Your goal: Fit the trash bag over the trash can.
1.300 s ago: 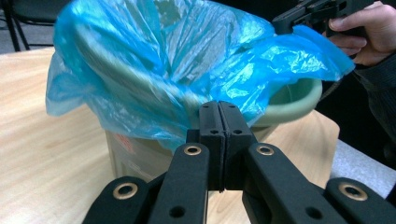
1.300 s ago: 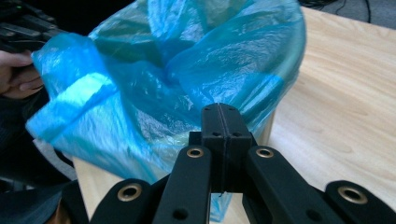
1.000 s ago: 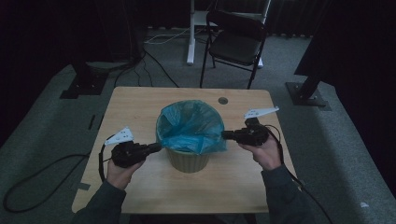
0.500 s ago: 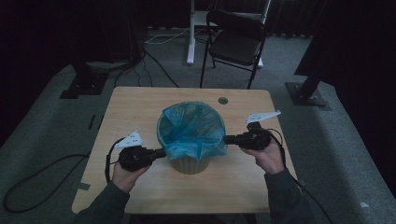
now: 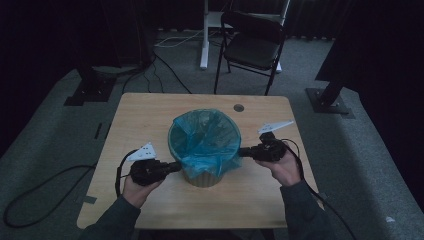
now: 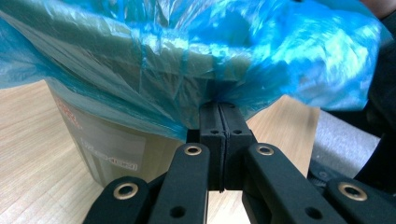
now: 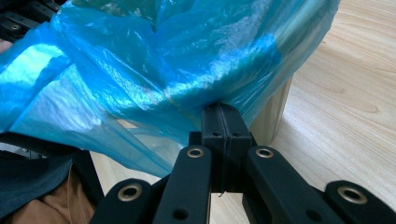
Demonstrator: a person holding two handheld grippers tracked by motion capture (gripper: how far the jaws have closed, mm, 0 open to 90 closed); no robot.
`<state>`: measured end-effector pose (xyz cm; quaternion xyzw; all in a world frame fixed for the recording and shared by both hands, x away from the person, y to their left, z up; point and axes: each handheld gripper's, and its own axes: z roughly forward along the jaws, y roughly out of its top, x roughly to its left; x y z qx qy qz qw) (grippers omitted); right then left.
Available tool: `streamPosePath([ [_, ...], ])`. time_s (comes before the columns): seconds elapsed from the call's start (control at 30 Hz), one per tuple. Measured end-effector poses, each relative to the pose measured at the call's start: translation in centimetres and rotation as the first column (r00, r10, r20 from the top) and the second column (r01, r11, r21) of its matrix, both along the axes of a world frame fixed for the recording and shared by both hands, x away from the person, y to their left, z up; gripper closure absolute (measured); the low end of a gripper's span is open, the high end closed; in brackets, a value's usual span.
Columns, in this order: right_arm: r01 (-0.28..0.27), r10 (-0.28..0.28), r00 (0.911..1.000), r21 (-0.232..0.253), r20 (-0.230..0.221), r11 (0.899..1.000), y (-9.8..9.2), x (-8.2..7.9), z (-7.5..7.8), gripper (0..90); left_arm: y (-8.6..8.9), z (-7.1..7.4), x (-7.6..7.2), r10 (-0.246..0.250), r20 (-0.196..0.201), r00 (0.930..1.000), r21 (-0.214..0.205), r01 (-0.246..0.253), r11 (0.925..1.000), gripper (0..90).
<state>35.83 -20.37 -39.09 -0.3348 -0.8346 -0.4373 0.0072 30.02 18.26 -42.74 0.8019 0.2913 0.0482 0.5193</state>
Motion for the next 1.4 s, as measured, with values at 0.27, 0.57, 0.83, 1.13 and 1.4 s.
streamPosePath([
  [0.27,-0.02,0.02,0.9998,0.01,-0.001,1.0,0.0,-0.2,0.2,90.0,0.0,-0.7,0.6,0.023,-0.026,0.9994,0.032,-0.022,0.9993,89.4],
  [0.57,0.008,-0.009,0.9997,-0.045,-0.022,0.999,-0.2,0.5,-0.8,90.0,0.1,-0.7,0.6,0.029,-0.028,0.9992,0.029,-0.028,0.9992,89.3],
  [0.83,0.059,-0.06,0.9982,-0.077,-0.006,0.995,-1.0,0.8,-0.6,90.0,1.4,-0.7,0.9,0.074,-0.036,0.9966,-0.002,-0.074,0.9973,87.2],
  [1.13,0.105,-0.104,0.9943,-0.048,0.021,0.993,-1.9,0.8,-0.3,77.9,3.1,0.2,1.0,0.137,-0.026,0.9903,-0.067,-0.138,0.9882,74.9],
  [1.4,0.116,-0.119,0.9878,0.038,0.1,0.993,-1.9,1.0,2.2,67.3,3.4,1.5,1.3,0.145,0.011,0.9893,-0.089,-0.144,0.9856,68.3],
])
